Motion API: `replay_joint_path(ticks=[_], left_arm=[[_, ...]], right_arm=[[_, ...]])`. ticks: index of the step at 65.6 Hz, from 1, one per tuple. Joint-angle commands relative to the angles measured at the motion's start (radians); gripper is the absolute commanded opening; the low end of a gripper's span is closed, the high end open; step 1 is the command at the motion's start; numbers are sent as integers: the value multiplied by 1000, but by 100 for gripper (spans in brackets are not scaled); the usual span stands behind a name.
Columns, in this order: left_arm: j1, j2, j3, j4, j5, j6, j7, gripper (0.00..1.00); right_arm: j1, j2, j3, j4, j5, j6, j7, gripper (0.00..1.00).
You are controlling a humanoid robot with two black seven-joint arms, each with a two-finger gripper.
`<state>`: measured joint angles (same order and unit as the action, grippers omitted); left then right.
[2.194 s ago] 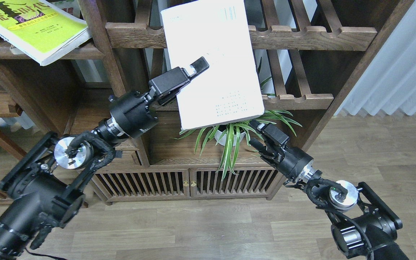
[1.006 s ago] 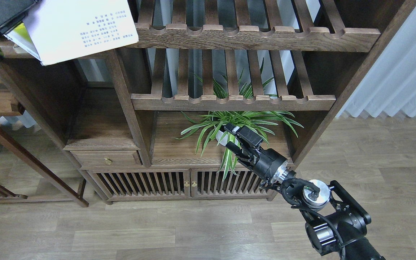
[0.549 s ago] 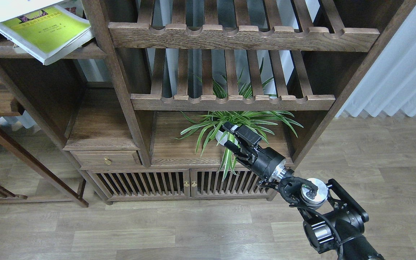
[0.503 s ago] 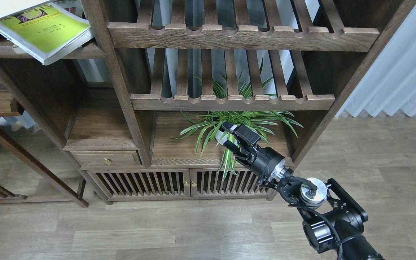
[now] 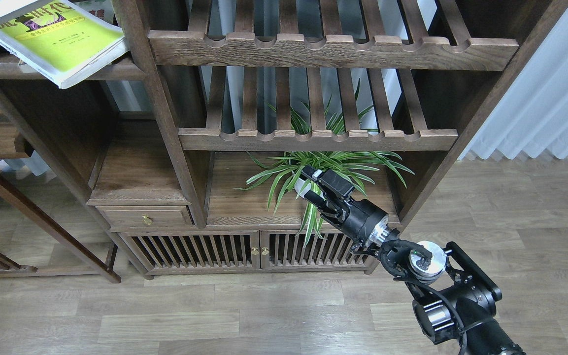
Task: Organize books on shelf
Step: 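Place the white book on the upper shelf with the left gripper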
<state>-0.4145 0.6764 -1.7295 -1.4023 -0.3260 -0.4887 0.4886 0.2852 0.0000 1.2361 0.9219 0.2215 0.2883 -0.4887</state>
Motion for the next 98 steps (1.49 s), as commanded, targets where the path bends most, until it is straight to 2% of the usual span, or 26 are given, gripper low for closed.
replay_joint_path(ticks=[1,10,47,53,54,80,98], left_arm=[[-13,-27,18,55,-7,0,0,3],[-104,-27,60,170,-5,0,0,3],[-429,-26,297,465,18,0,0,3],[-474,-26,327,526,18,0,0,3],[-507,-27,349,570,18,0,0,3],[-698,-54,475,804,18,0,0,4],[-780,-104,531,888,18,0,0,4]], right_arm=[[2,0,-1,2,-1,0,0,97],[12,0,-1,3,-1,0,0,97],[39,0,-1,8,-1,0,0,97],[40,0,-1,8,1,0,0,97],[40,0,-1,8,1,0,0,97],[40,0,-1,9,1,0,0,98],[39,0,-1,15,1,2,0,98]])
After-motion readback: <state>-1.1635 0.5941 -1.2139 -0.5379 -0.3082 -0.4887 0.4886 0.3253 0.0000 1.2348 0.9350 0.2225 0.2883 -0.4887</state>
